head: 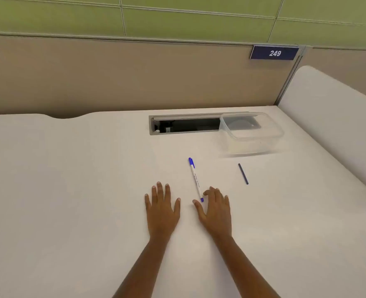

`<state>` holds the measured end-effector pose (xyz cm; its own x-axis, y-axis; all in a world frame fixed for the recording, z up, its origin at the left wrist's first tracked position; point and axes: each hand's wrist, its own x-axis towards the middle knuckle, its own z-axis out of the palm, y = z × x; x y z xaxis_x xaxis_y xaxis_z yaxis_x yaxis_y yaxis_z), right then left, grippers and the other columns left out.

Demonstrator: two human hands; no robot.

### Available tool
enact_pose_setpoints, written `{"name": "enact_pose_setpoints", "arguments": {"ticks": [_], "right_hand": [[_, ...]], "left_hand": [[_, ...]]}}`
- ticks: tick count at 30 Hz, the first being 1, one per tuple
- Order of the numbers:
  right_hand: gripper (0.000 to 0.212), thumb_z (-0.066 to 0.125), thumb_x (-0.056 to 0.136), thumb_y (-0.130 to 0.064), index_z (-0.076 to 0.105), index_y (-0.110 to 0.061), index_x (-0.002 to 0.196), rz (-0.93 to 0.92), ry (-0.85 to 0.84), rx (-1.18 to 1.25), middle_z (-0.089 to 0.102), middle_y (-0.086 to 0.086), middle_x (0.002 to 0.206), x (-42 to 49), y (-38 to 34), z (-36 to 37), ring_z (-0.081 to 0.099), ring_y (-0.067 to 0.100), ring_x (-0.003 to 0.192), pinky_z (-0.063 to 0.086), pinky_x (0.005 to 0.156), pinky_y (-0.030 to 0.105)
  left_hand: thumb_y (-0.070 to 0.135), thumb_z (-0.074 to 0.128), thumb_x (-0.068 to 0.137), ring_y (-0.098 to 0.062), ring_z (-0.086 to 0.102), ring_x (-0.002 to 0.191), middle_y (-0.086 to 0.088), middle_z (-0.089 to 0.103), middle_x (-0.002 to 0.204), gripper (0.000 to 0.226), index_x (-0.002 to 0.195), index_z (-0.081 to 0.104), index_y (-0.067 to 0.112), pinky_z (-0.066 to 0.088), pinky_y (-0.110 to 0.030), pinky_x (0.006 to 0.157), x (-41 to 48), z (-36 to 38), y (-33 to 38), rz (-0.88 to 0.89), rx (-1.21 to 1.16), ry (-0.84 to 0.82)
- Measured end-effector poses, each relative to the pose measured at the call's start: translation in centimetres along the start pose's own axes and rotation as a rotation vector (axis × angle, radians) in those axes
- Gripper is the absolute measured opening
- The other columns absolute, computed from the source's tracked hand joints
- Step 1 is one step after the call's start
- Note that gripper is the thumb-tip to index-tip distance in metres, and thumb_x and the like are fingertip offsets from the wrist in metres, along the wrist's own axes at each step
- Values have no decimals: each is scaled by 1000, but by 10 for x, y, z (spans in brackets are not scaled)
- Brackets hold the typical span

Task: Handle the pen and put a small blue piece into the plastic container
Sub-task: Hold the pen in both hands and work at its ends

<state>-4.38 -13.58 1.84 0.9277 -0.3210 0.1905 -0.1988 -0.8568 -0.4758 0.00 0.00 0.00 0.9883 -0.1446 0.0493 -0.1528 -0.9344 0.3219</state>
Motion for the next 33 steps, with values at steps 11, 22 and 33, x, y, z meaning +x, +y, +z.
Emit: {"name": "enact_pose_setpoints", "arguments": {"ticks": [11,22,33], "right_hand": [[14,58,83,-17,52,-5,84,66,75,111,61,12,88,5,-3,-1,56,30,88,43,92,45],[8,54,87,-13,56,-6,86,177,44,325,62,9,90,10,-1,-13,55,26,89,45,83,36],[16,53,89,-14,55,-21,75,182,-40,813,61,-10,77,21,2,-61,55,7,77,39,64,6]], "left_hand": [[38,30,96,-27,13,143,-12,15,155,56,144,19,14,6,-43,117,-2,0,-1,10,-24,65],[19,35,97,-19,15,143,-9,30,151,41,135,39,7,9,-30,116,-1,-6,26,-52,-423,56],[17,46,93,-18,62,92,-6,65,97,26,112,59,4,53,-22,75,10,-39,81,-328,-1679,-208]]}}
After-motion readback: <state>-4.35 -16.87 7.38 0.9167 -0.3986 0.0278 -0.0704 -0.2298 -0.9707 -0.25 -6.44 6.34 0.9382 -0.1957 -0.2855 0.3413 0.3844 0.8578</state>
